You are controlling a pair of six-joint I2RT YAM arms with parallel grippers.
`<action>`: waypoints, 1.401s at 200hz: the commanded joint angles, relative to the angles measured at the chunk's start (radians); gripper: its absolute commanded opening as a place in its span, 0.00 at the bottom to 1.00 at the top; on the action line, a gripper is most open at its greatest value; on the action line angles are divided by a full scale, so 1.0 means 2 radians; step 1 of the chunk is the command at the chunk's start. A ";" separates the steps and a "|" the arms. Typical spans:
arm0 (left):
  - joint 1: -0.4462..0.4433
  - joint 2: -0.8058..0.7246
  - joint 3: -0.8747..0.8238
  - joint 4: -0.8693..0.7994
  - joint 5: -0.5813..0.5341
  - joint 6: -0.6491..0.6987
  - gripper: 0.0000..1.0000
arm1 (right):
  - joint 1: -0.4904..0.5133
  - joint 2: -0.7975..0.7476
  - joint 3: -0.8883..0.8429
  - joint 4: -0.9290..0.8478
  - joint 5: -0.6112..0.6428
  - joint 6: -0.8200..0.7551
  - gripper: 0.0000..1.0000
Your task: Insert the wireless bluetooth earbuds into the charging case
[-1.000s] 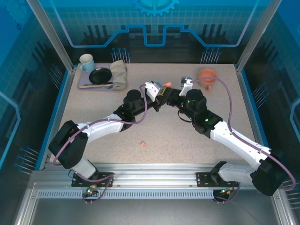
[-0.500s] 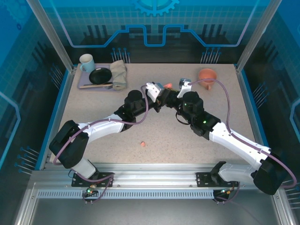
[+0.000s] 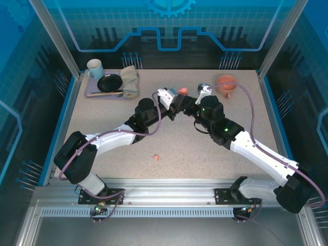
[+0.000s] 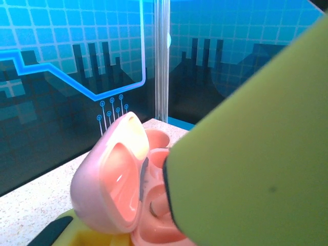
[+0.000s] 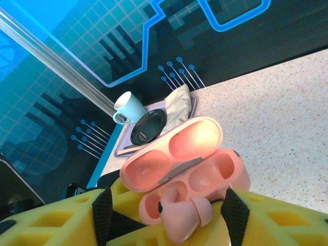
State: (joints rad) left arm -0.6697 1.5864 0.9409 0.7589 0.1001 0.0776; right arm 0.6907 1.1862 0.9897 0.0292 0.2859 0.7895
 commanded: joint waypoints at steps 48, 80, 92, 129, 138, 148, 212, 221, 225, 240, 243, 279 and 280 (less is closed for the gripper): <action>-0.001 -0.015 -0.005 0.023 -0.002 -0.001 0.00 | -0.037 0.005 0.011 0.028 -0.083 0.069 0.74; -0.001 -0.015 -0.008 0.022 0.001 -0.002 0.00 | -0.059 0.004 0.017 0.038 -0.130 0.084 0.79; -0.001 -0.015 -0.009 0.021 0.001 -0.002 0.00 | -0.066 0.005 0.019 0.039 -0.142 0.090 0.80; -0.001 -0.016 -0.012 0.021 -0.001 -0.004 0.00 | -0.074 -0.002 0.022 0.030 -0.149 0.096 0.81; -0.001 -0.017 -0.012 0.020 -0.001 -0.003 0.00 | -0.075 -0.006 0.020 0.026 -0.147 0.096 0.81; -0.001 -0.018 -0.013 0.020 -0.002 -0.001 0.00 | -0.076 -0.012 0.018 0.020 -0.145 0.097 0.81; -0.001 -0.028 -0.020 0.014 0.001 0.007 0.00 | -0.079 -0.055 0.025 -0.081 -0.119 0.102 0.65; -0.001 -0.030 -0.022 0.013 0.003 0.009 0.00 | -0.079 -0.056 0.028 -0.105 -0.114 0.102 0.56; -0.001 -0.031 -0.023 0.013 0.004 0.009 0.00 | -0.078 -0.055 0.030 -0.113 -0.115 0.102 0.52; 0.000 -0.035 -0.025 0.011 0.004 0.011 0.00 | -0.078 -0.055 0.028 -0.130 -0.115 0.102 0.38; 0.000 -0.035 -0.025 0.011 0.005 0.011 0.00 | -0.077 -0.055 0.027 -0.131 -0.115 0.102 0.35; 0.000 -0.040 -0.024 0.004 0.013 0.013 0.00 | -0.074 -0.054 0.015 -0.138 -0.109 0.099 0.20; 0.000 -0.040 -0.024 0.004 0.014 0.013 0.00 | -0.073 -0.054 0.015 -0.138 -0.109 0.099 0.19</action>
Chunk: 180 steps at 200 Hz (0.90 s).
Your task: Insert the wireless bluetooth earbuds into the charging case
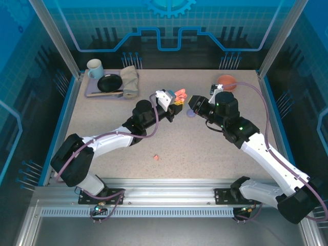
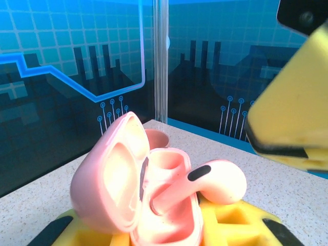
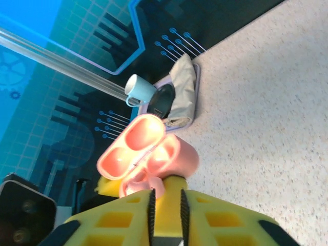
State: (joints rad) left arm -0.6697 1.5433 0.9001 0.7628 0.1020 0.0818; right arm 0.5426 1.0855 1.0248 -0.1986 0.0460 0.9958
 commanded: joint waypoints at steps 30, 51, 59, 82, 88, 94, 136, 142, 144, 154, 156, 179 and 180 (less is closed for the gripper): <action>0.000 -0.020 -0.002 -0.002 0.016 0.011 0.00 | 0.002 0.003 0.000 -0.022 0.010 -0.005 0.19; 0.000 -0.021 -0.002 -0.002 0.016 0.010 0.00 | 0.005 0.010 0.004 -0.020 0.007 -0.006 0.18; 0.000 -0.020 -0.003 -0.002 0.016 0.010 0.00 | 0.006 0.013 0.006 -0.020 0.006 -0.006 0.18; 0.000 -0.020 -0.003 -0.002 0.017 0.008 0.00 | 0.009 0.020 0.008 -0.014 0.004 -0.005 0.16; 0.000 -0.021 -0.003 -0.003 0.017 0.008 0.00 | 0.011 0.022 0.010 -0.013 0.002 -0.005 0.15; 0.000 -0.020 -0.003 -0.003 0.017 0.008 0.00 | 0.012 0.024 0.012 -0.012 0.003 -0.005 0.15; 0.000 -0.016 -0.005 -0.003 0.019 0.010 0.00 | 0.022 0.032 0.030 -0.013 0.004 -0.012 0.14; 0.000 -0.016 -0.006 -0.004 0.019 0.010 0.00 | 0.024 0.032 0.032 -0.014 0.004 -0.013 0.13; 0.000 -0.015 -0.005 -0.004 0.019 0.011 0.00 | 0.024 0.032 0.034 -0.015 0.005 -0.014 0.13; 0.000 -0.014 -0.007 -0.004 0.020 0.011 0.00 | 0.026 0.033 0.036 -0.016 0.005 -0.016 0.13; 0.000 -0.014 -0.006 -0.004 0.020 0.011 0.00 | 0.026 0.033 0.036 -0.016 0.005 -0.016 0.13; 0.000 -0.012 -0.008 -0.006 0.024 0.012 0.00 | 0.028 0.035 0.041 -0.019 0.007 -0.019 0.13; 0.000 -0.012 -0.008 -0.006 0.024 0.012 0.00 | 0.028 0.035 0.041 -0.019 0.008 -0.019 0.13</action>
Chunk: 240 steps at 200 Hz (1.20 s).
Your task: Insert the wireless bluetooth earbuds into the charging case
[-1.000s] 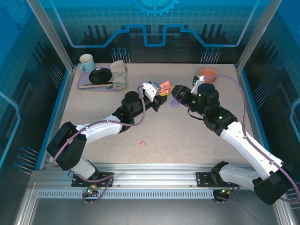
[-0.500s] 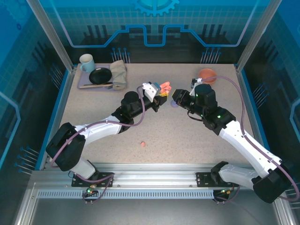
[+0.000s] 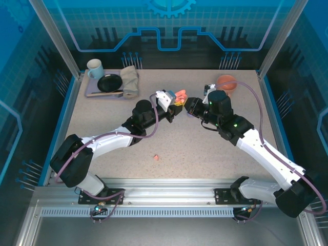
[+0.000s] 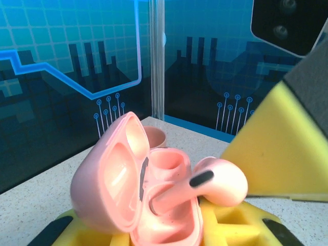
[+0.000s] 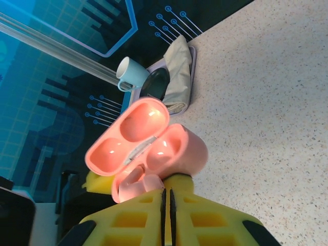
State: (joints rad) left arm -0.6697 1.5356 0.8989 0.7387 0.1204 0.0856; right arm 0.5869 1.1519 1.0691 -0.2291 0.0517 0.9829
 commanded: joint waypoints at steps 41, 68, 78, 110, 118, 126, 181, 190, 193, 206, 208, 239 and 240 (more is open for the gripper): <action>0.000 -0.007 -0.008 0.004 0.022 0.008 0.00 | 0.006 0.010 0.026 -0.002 0.002 -0.015 0.13; 0.000 -0.007 -0.006 0.003 0.025 0.006 0.00 | 0.008 0.017 0.032 -0.001 0.000 -0.015 0.13; 0.000 -0.006 -0.007 0.003 0.028 0.004 0.00 | 0.008 0.021 0.034 0.000 0.000 -0.015 0.13; -0.001 -0.005 -0.006 0.003 0.036 -0.001 0.00 | 0.010 0.031 0.041 0.001 0.002 -0.016 0.13; -0.001 -0.005 -0.007 0.003 0.038 -0.002 0.00 | 0.010 0.033 0.044 0.001 0.003 -0.017 0.13; -0.001 -0.006 -0.007 0.002 0.038 -0.004 0.00 | 0.010 0.036 0.047 -0.001 0.006 -0.017 0.13; -0.001 -0.006 -0.014 0.003 0.038 -0.012 0.00 | 0.009 0.002 0.044 -0.044 0.066 -0.036 0.16; -0.001 -0.005 -0.015 0.003 0.039 -0.013 0.00 | 0.008 -0.007 0.042 -0.048 0.068 -0.037 0.16; -0.001 -0.005 -0.015 0.003 0.039 -0.014 0.00 | 0.008 -0.011 0.041 -0.050 0.067 -0.037 0.16; 0.000 -0.004 -0.016 0.005 0.040 -0.014 0.00 | 0.009 -0.020 0.038 -0.055 0.061 -0.037 0.15; -0.001 -0.004 -0.016 0.005 0.040 -0.014 0.00 | 0.009 -0.021 0.038 -0.056 0.059 -0.037 0.15; -0.001 -0.003 -0.015 0.006 0.041 -0.011 0.00 | 0.016 -0.028 0.036 -0.068 0.033 -0.033 0.14; -0.001 -0.003 -0.015 0.006 0.042 -0.011 0.00 | 0.016 -0.028 0.036 -0.068 0.032 -0.032 0.13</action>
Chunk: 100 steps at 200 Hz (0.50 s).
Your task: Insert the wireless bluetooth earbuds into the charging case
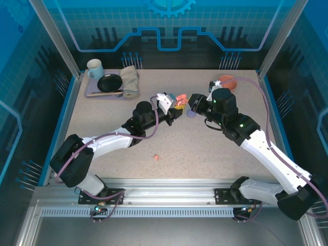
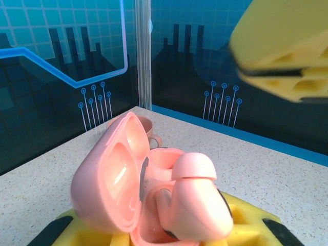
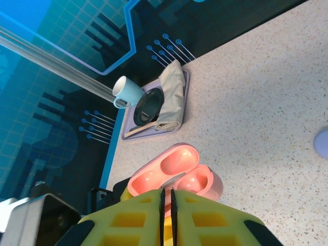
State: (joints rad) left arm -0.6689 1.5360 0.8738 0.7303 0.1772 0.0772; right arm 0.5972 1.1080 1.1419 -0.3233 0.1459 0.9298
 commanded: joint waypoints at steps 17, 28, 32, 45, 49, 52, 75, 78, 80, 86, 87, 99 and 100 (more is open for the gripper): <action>-0.001 -0.003 -0.002 0.009 0.015 -0.005 0.00 | 0.018 -0.007 -0.004 -0.024 -0.025 -0.003 0.13; -0.001 -0.004 -0.001 0.007 0.016 -0.004 0.00 | 0.022 -0.005 -0.006 -0.023 -0.029 -0.001 0.13; -0.001 -0.004 -0.001 0.007 0.016 -0.004 0.00 | 0.023 -0.005 -0.007 -0.022 -0.031 0.000 0.13; -0.001 -0.005 -0.001 0.004 0.016 -0.003 0.00 | 0.030 -0.002 -0.009 -0.019 -0.032 0.003 0.12; -0.001 -0.004 -0.001 0.004 0.017 -0.003 0.00 | 0.031 -0.001 -0.010 -0.018 -0.033 0.004 0.12; -0.001 -0.005 0.000 0.004 0.016 -0.002 0.00 | 0.033 0.000 -0.010 -0.018 -0.033 0.005 0.12; -0.001 -0.006 -0.001 0.001 0.016 -0.001 0.00 | 0.041 0.005 -0.010 -0.016 -0.035 0.007 0.11; -0.001 -0.007 -0.001 0.001 0.016 -0.001 0.00 | 0.042 0.006 -0.011 -0.014 -0.036 0.009 0.11; -0.001 -0.007 0.000 0.001 0.017 -0.001 0.00 | 0.043 0.007 -0.011 -0.014 -0.036 0.009 0.11; -0.001 -0.006 0.000 0.001 0.017 -0.001 0.00 | 0.044 0.009 -0.011 -0.013 -0.037 0.010 0.10; -0.001 -0.007 0.000 0.001 0.017 -0.001 0.00 | 0.044 0.010 -0.011 -0.013 -0.037 0.010 0.10; -0.001 -0.008 0.000 0.001 0.019 -0.002 0.00 | 0.046 0.014 -0.011 -0.011 -0.037 0.011 0.10; -0.001 -0.008 0.000 0.001 0.019 -0.002 0.00 | 0.046 0.015 -0.011 -0.011 -0.037 0.011 0.10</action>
State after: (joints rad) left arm -0.6689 1.5360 0.8734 0.7288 0.1810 0.0776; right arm 0.6701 1.1210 1.1313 -0.3511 0.0887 0.9421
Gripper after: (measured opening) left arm 0.223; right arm 0.103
